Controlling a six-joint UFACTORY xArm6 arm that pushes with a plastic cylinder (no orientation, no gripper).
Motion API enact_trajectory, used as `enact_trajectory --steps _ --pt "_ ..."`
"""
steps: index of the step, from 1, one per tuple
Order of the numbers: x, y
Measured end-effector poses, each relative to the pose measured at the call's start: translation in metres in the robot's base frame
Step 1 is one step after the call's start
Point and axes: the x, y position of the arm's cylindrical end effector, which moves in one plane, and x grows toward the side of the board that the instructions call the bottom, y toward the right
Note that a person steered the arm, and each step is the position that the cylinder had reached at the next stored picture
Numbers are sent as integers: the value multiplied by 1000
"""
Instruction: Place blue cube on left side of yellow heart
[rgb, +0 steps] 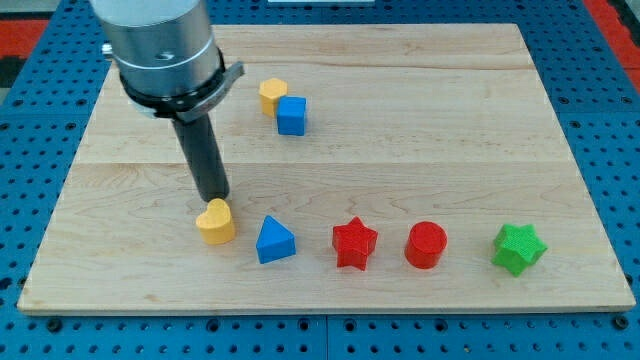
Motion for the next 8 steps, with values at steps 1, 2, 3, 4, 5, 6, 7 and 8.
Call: enact_trajectory --steps 1,2,3,4,5,6,7,8 --pt "17 6" --pt "23 6" --pt "-3 29" --pt "-33 105" --pt "-88 124" --pt "-133 101" --pt "-130 55" --pt "-110 13"
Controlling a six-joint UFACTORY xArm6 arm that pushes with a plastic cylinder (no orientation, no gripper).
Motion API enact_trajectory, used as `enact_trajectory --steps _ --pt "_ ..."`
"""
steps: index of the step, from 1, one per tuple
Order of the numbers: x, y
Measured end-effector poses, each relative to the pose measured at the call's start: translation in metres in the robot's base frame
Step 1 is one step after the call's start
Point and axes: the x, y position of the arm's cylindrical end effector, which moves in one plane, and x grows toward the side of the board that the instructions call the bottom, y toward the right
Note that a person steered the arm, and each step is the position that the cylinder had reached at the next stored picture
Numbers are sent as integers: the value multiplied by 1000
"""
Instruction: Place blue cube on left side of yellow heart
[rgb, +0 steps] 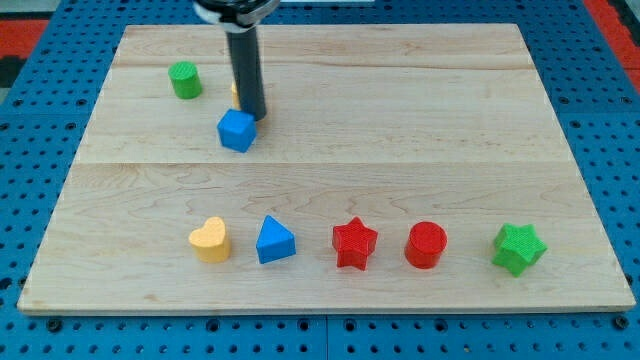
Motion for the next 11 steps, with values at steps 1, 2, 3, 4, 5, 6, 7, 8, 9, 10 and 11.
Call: enact_trajectory --steps 1,2,3,4,5,6,7,8,9,10,11 --pt "40 -6" --pt "73 -15" --pt "83 -46" --pt "72 -79" --pt "73 -96" --pt "103 -96" --pt "121 -106" --pt "94 -132" --pt "104 -163" --pt "129 -169" --pt "151 -136"
